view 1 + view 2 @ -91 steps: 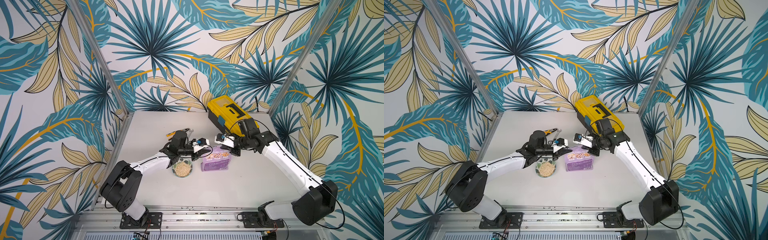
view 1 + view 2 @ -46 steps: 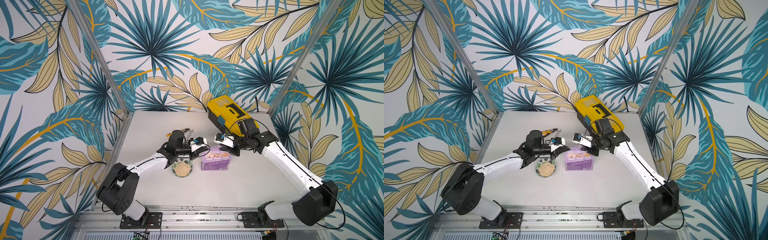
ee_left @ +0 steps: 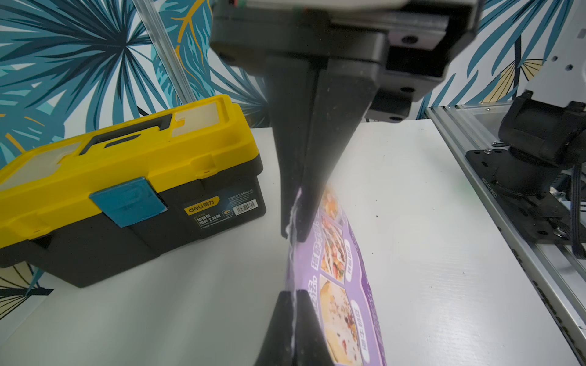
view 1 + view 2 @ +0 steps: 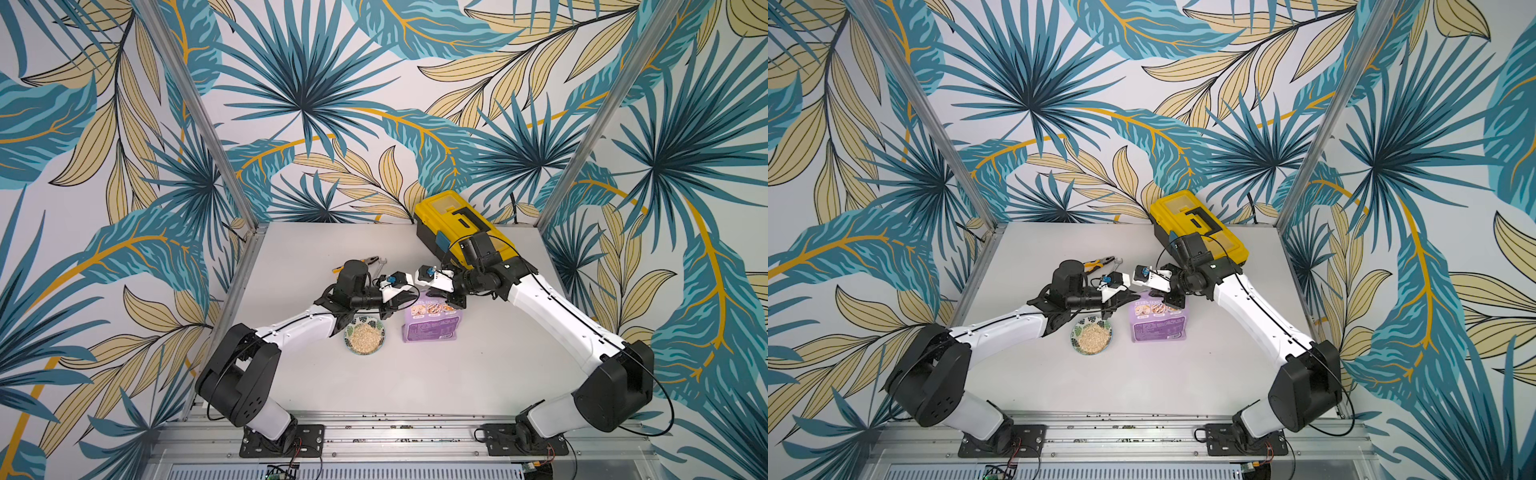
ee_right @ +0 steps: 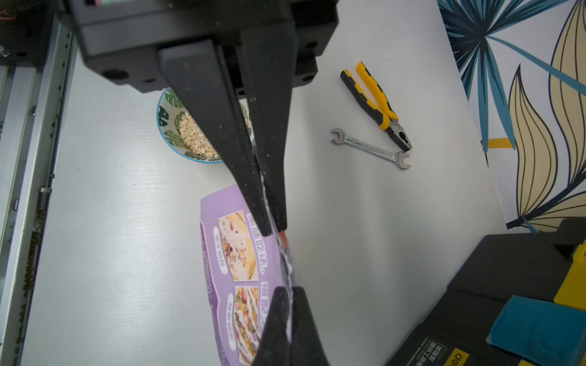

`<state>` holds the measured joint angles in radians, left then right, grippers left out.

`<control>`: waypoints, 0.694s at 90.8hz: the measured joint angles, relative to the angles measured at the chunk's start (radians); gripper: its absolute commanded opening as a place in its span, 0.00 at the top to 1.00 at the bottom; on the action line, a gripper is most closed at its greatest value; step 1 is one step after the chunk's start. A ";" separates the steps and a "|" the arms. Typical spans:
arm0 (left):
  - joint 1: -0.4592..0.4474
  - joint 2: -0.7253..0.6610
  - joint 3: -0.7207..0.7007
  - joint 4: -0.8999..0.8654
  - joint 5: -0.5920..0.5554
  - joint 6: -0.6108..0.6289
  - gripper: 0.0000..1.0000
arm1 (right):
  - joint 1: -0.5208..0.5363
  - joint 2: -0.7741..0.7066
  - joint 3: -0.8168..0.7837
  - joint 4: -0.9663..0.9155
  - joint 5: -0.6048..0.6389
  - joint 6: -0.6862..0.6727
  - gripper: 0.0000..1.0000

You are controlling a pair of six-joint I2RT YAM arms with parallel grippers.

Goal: Pour the oats into the breakfast bowl
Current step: Close the oats bag at the center of the board.

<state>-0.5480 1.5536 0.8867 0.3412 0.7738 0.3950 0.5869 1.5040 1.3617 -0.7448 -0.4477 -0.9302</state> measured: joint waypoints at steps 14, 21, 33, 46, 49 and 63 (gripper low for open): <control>-0.003 0.002 0.000 0.010 0.002 -0.003 1.00 | 0.002 0.002 0.000 0.011 -0.010 0.009 0.79; -0.005 0.003 0.000 0.014 0.008 -0.007 1.00 | 0.005 0.003 0.000 0.014 -0.024 0.011 0.79; -0.004 0.007 0.000 0.021 0.010 -0.014 1.00 | 0.005 0.014 0.000 0.016 -0.037 0.018 0.96; 0.000 0.010 0.000 0.026 0.007 -0.019 1.00 | 0.005 0.021 0.002 0.018 -0.040 0.023 1.00; 0.000 0.010 0.000 0.026 0.007 -0.019 1.00 | 0.004 0.021 0.002 0.018 -0.040 0.022 0.92; -0.003 0.010 0.000 0.031 -0.002 -0.019 1.00 | -0.013 0.020 0.002 0.035 -0.042 0.027 0.62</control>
<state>-0.5514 1.5639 0.8864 0.3725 0.7723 0.3756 0.5735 1.5238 1.3636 -0.7094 -0.4900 -0.9035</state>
